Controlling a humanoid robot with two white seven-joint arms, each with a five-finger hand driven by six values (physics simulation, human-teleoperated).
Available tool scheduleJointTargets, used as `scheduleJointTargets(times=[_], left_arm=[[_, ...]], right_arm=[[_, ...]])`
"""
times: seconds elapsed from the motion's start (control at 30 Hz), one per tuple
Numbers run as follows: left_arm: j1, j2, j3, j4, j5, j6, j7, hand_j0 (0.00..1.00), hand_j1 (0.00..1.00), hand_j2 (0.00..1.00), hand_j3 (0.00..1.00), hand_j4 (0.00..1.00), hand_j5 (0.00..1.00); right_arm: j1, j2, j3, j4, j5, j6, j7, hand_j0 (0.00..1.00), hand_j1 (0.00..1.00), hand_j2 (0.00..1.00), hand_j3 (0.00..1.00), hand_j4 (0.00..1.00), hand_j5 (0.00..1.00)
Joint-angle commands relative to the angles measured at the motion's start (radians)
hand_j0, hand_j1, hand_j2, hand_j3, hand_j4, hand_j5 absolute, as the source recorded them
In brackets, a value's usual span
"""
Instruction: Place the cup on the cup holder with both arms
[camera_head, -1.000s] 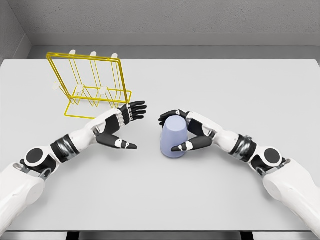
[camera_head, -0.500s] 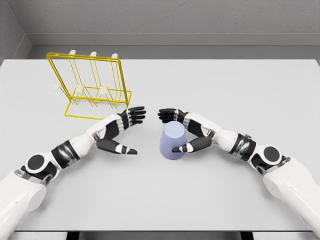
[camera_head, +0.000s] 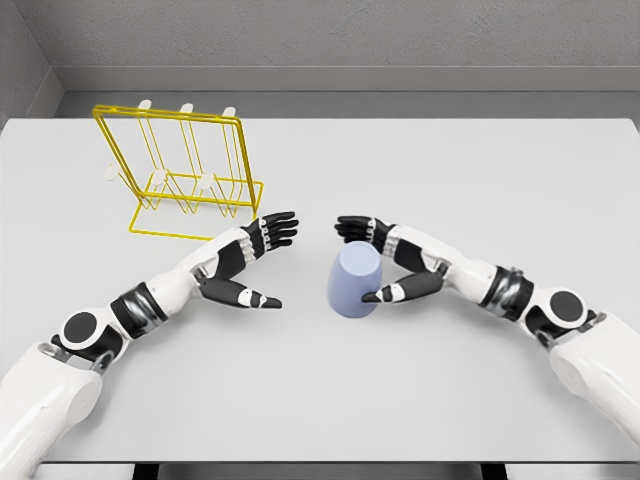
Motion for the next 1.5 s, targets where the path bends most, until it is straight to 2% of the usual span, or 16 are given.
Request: scheduleJointTargets(times=[0.0,0.17,0.97,1.17,1.27,1.33,1.37,1.47], left_arm=[[0.0,0.0,0.0,0.0,0.005,0.0,0.0,1.0,1.0,1.0,1.0,1.0,1.0],[0.0,0.0,0.0,0.003,0.005,0.001,0.0,1.0,1.0,1.0,1.0,1.0,1.0],[-0.002,0.001,0.002,0.01,0.003,0.003,0.0,1.0,1.0,1.0,1.0,1.0,1.0],[0.002,-0.012,-0.006,0.003,0.009,-0.035,-0.004,1.0,1.0,1.0,1.0,1.0,1.0],[0.006,-0.057,-0.009,0.002,0.006,-0.051,-0.004,1.0,1.0,1.0,1.0,1.0,1.0],[0.008,-0.08,-0.007,0.003,0.003,-0.049,-0.004,1.0,1.0,1.0,1.0,1.0,1.0],[0.006,-0.095,-0.007,0.008,0.003,-0.048,-0.003,1.0,1.0,1.0,1.0,1.0,1.0],[0.005,-0.117,-0.003,0.013,0.0,-0.043,-0.001,1.0,1.0,1.0,1.0,1.0,1.0]], right_arm=[[0.0,-0.019,0.015,0.002,0.057,-0.007,-0.019,1.0,1.0,1.0,1.0,1.0,1.0],[-0.006,-0.042,0.026,-0.003,0.062,-0.007,-0.019,1.0,1.0,1.0,1.0,1.0,1.0],[-0.035,-0.061,0.052,-0.009,0.067,-0.018,-0.019,1.0,1.0,1.0,1.0,1.0,1.0],[-0.043,-0.11,0.05,-0.02,0.067,-0.02,-0.019,1.0,1.0,1.0,1.0,1.0,1.0],[-0.057,-0.136,0.044,-0.021,0.067,-0.021,-0.019,1.0,1.0,1.0,1.0,1.0,1.0],[-0.083,-0.174,0.041,-0.021,0.067,-0.021,-0.019,1.0,1.0,1.0,1.0,1.0,1.0],[-0.106,-0.2,0.041,-0.02,0.067,-0.05,-0.019,1.0,1.0,1.0,1.0,1.0,1.0],[-0.115,-0.282,0.043,-0.018,0.065,-0.104,-0.019,1.0,1.0,1.0,1.0,1.0,1.0]])
